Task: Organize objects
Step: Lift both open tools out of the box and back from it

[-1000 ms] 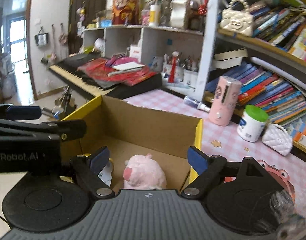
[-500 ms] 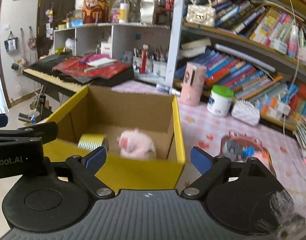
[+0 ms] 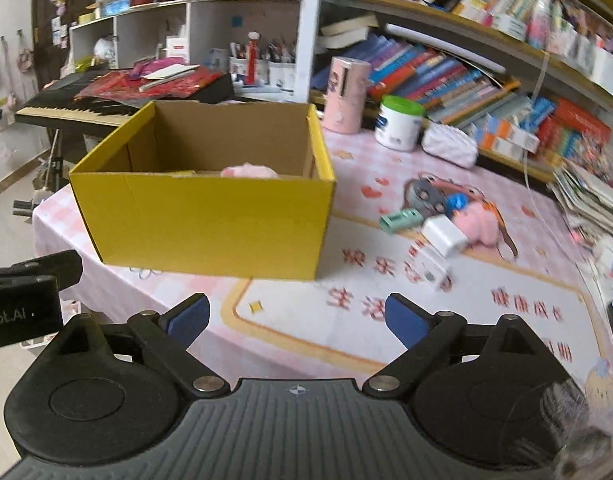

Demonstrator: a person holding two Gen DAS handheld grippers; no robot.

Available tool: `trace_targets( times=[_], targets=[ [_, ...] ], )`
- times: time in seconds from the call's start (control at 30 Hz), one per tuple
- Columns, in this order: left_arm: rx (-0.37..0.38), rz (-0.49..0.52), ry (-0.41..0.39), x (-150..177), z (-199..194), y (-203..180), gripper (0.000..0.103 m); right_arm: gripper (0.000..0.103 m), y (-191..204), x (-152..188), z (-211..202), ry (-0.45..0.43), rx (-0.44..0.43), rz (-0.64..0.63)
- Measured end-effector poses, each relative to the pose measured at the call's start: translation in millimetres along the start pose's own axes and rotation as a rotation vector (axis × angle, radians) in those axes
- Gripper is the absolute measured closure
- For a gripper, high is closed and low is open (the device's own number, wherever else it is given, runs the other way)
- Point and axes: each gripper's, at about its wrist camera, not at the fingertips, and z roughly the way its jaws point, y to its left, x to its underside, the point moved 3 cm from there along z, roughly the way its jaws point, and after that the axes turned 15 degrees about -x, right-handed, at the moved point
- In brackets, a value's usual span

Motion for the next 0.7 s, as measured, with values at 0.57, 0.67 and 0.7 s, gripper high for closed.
trace_targets(
  times=[0.57,0.67,0.7],
  targets=[
    [0.050,0.115,0.008,25,-27,-4,0.004,0.006,-4,36,-30,0.026,0.033,0.103],
    [0.054,0.120,0.008,25,-29,-3,0.004,0.006,-3,39,-34,0.023,0.036,0.106],
    [0.056,0.122,0.006,26,-30,-3,0.004,0.006,-2,39,-35,0.022,0.038,0.106]
  ],
)
